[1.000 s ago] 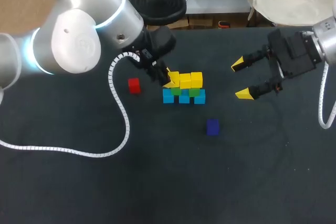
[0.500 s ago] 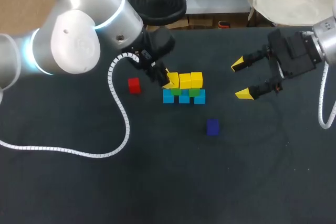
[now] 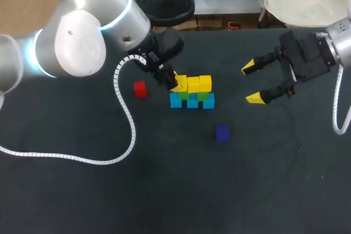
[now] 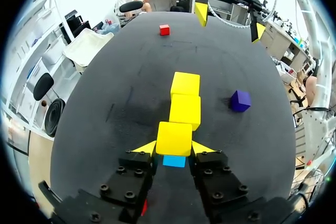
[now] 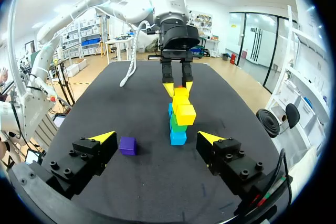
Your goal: Place the blue cubes, place green cubes on the blue cubes, place the yellow cubes on the green cubes, then place the red cubes on the yellow cubes, and place purple cube on the red cubes.
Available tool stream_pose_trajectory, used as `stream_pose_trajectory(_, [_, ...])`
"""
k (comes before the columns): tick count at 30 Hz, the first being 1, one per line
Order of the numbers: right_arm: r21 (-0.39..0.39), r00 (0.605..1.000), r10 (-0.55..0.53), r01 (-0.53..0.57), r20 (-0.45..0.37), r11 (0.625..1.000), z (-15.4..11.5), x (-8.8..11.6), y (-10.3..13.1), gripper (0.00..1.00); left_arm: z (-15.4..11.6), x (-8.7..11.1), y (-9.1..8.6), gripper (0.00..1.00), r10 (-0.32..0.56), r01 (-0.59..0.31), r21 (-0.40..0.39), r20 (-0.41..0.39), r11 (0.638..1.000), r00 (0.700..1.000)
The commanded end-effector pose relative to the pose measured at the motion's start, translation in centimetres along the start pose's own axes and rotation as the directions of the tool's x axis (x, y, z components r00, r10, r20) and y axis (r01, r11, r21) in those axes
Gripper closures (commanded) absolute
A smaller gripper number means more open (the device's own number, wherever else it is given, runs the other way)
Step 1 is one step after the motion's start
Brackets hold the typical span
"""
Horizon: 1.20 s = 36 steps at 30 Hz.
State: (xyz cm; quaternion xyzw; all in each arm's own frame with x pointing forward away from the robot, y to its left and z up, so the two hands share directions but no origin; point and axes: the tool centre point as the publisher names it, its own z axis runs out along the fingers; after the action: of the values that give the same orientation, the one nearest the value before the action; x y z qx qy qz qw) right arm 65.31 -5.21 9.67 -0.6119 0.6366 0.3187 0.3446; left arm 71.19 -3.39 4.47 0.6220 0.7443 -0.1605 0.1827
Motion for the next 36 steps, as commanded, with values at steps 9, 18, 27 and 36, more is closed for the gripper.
stream_pose_trajectory(9, [0.001,1.000,-0.001,0.001,0.001,1.000,0.0,0.0,0.0,0.00,0.1,0.0,0.4,0.32,-0.009,0.009,0.003,-0.009,1.000,1.000])
stream_pose_trajectory(18, [0.001,1.000,-0.001,0.001,0.001,1.000,0.0,0.0,0.0,0.00,0.1,-0.1,0.2,0.00,-0.009,0.009,0.003,-0.010,1.000,1.000])
stream_pose_trajectory(27, [0.001,1.000,-0.001,0.001,0.001,1.000,0.0,0.0,0.0,0.00,-1.3,0.1,-0.6,0.00,-0.013,0.012,0.021,0.060,1.000,0.998])
stream_pose_trajectory(36, [0.001,1.000,-0.001,0.001,0.001,1.000,0.0,0.0,0.0,0.00,-4.4,0.4,-1.5,0.00,0.015,-0.022,0.052,0.132,0.998,0.991])
